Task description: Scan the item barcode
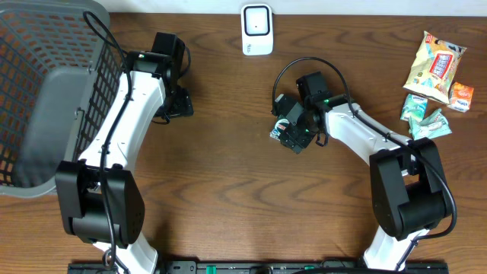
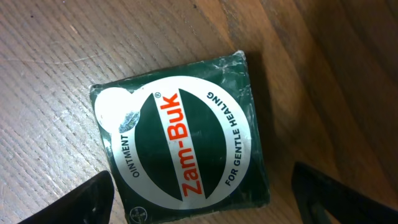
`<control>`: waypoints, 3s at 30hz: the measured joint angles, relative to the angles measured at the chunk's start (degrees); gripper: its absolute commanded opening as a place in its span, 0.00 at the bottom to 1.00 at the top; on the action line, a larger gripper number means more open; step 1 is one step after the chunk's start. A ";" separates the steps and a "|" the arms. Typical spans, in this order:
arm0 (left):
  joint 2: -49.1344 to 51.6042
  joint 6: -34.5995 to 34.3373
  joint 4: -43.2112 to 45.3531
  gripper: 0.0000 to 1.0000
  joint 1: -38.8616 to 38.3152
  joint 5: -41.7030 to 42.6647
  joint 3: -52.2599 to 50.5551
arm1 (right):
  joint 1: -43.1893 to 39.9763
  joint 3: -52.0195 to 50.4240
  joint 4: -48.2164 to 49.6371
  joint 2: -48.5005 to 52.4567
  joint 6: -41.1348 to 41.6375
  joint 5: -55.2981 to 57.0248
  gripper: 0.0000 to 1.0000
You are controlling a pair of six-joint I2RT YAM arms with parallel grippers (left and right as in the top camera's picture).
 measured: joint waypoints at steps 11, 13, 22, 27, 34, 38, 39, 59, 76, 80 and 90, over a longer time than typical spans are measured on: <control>0.00 0.00 0.00 0.98 0.00 0.00 0.00 | 0.00 0.00 2.45 0.35 0.00 -1.90 0.81; 0.00 0.00 0.00 0.97 0.00 0.00 0.00 | 0.00 0.02 2.58 1.86 0.00 -2.01 0.82; 0.00 0.00 0.00 0.98 0.00 0.02 0.00 | 0.00 1.70 2.23 3.28 -0.46 -0.92 0.79; 0.00 0.00 0.00 0.98 0.00 0.00 0.00 | 0.02 1.95 0.92 3.28 -0.42 -0.15 0.73; 0.00 0.00 0.00 0.98 0.00 0.02 0.00 | 0.02 2.12 -1.29 2.91 -0.42 1.07 0.66; 0.00 0.00 0.00 0.98 0.00 0.00 0.00 | 0.00 2.12 -1.77 2.82 -0.20 1.25 0.64; 0.00 0.00 0.00 0.98 0.00 0.00 0.00 | 0.00 2.12 -1.92 2.82 -0.20 1.22 0.63; 0.00 0.00 0.00 0.98 0.00 0.00 0.00 | 0.00 2.03 -2.97 0.63 3.43 -0.68 0.55; 0.00 0.00 0.00 0.98 0.00 0.00 0.00 | 0.00 2.05 -2.38 -8.41 4.48 -0.33 0.54; 0.00 0.00 0.00 0.98 0.00 0.00 0.00 | 0.00 2.05 -3.69 -8.44 4.63 2.29 0.54; 0.00 0.00 0.00 0.98 0.00 0.00 0.00 | 0.00 2.05 -6.99 -8.44 4.90 8.04 0.69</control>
